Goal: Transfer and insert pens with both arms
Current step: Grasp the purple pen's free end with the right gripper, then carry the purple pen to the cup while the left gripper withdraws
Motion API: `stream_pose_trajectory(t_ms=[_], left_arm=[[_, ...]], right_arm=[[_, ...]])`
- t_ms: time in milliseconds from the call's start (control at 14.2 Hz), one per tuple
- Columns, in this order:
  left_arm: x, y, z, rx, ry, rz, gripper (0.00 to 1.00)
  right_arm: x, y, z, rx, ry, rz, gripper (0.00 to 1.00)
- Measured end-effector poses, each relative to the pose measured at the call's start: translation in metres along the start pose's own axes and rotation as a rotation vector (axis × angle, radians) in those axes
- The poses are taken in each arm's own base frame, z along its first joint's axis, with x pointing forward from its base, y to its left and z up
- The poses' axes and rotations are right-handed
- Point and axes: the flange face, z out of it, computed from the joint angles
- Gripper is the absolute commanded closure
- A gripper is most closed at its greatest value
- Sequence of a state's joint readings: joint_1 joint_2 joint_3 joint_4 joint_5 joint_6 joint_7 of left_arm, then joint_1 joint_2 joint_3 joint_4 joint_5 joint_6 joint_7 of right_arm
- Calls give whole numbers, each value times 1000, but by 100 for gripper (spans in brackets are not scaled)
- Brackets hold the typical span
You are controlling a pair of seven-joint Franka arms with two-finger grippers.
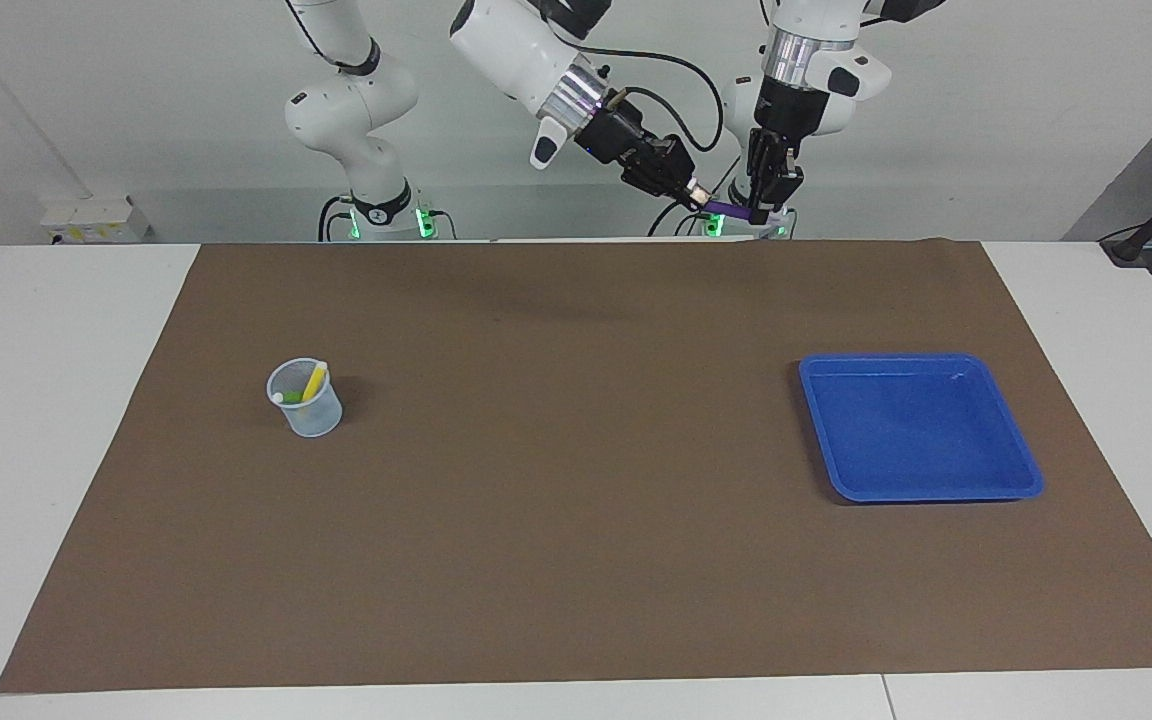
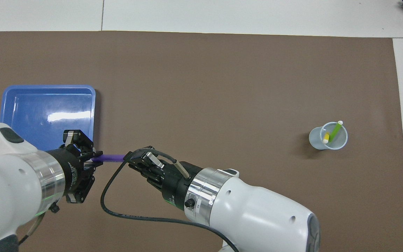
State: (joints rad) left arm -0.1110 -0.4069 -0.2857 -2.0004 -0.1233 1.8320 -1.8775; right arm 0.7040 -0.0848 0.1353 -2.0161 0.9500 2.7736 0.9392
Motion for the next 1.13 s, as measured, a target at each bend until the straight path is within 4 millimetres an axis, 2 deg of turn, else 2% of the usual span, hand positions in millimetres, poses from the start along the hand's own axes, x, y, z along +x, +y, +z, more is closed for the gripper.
stream_pose_trajectory(t_ms=[141, 282, 493, 775, 916, 1127], left_arm=[[0, 0, 0, -1, -1, -2, 100], [-1, 0, 0, -3, -2, -4, 59], [-1, 0, 0, -3, -2, -4, 36], [0, 0, -1, -4, -2, -5, 31], [0, 0, -1, -4, -2, -5, 31], [4, 2, -1, -5, -4, 32, 31]], right_arm=[[1, 0, 0, 0, 1, -11, 100], [1, 0, 0, 1, 1, -12, 100], [6, -2, -2, 5, 9, -13, 100], [16, 1, -2, -33, -9, -108, 100], [42, 5, -6, -105, -46, -191, 100], [91, 10, -24, -246, -67, -358, 100]])
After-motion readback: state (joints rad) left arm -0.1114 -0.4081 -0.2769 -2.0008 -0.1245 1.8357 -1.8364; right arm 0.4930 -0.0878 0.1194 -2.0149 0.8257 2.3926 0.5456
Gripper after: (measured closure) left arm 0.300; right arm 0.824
